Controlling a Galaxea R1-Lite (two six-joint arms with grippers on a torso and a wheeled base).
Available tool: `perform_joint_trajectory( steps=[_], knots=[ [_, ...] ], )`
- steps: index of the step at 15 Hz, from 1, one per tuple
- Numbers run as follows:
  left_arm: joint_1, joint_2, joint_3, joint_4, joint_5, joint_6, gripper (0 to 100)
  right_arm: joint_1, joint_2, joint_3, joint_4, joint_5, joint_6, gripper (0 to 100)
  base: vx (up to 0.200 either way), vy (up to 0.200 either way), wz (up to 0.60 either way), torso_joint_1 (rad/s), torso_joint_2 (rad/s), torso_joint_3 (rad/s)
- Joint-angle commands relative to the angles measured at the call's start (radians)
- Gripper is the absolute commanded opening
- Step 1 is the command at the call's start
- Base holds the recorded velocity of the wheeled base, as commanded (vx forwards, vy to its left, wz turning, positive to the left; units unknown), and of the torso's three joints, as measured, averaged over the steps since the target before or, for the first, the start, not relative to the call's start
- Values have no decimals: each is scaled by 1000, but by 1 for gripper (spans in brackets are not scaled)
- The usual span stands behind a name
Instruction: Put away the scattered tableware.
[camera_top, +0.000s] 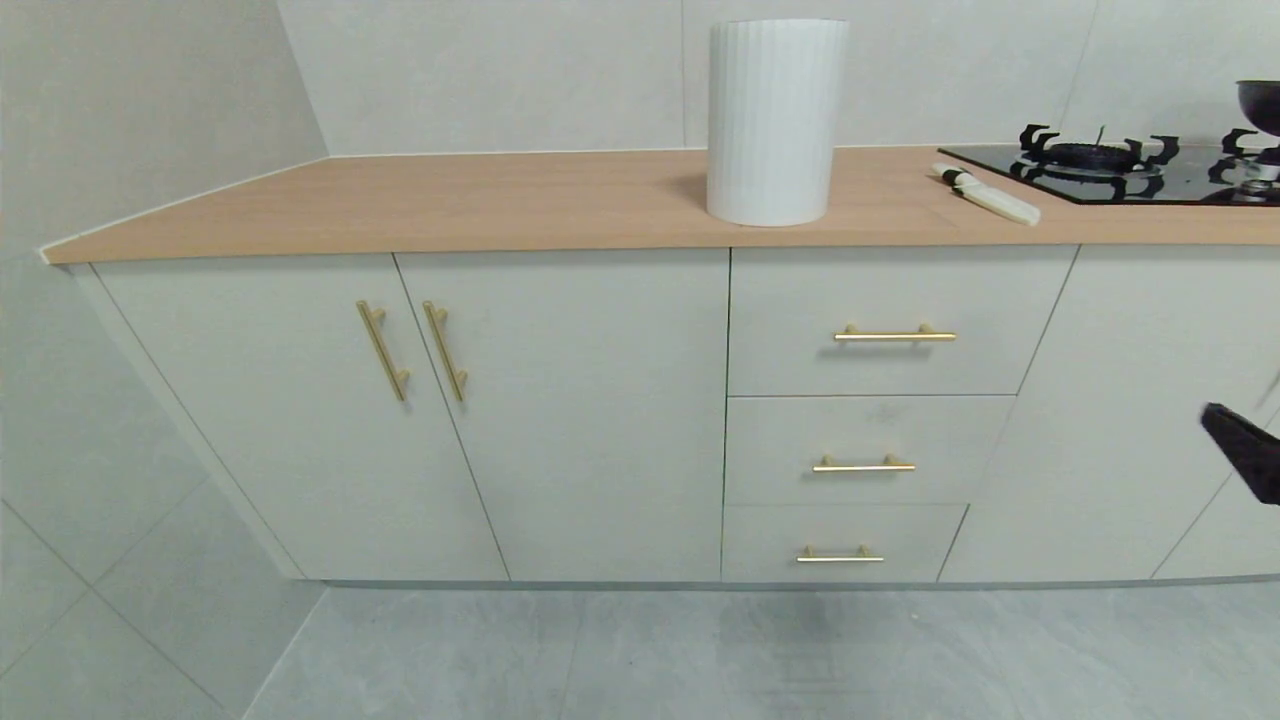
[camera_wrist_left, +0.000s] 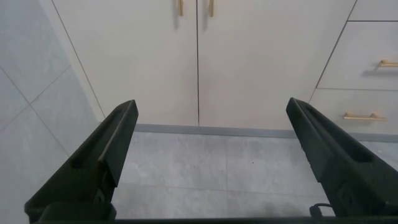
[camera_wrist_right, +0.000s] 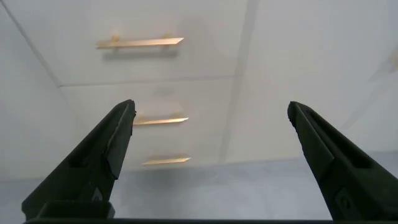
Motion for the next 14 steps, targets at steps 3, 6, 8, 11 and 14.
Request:
perform_joint_trajectory(
  steps=[3,6,8,11,14],
  knots=[
    [0,0,0,-1,0,-1,100,-176,-536,84,346,-24,-74,100,0,0,0,0,0,0],
    [0,0,0,1,0,-1,100,-228,-748,82,488,-22,-76,100,0,0,0,0,0,0],
    [0,0,0,1,0,-1,100,-240,-855,87,527,-19,-89,100,0,0,0,0,0,0],
    [0,0,0,1,0,1,100,-281,-941,90,558,36,-106,100,0,0,0,0,0,0],
    [0,0,0,-1,0,-1,100,-285,-955,175,574,152,-31,100,0,0,0,0,0,0]
  ],
)
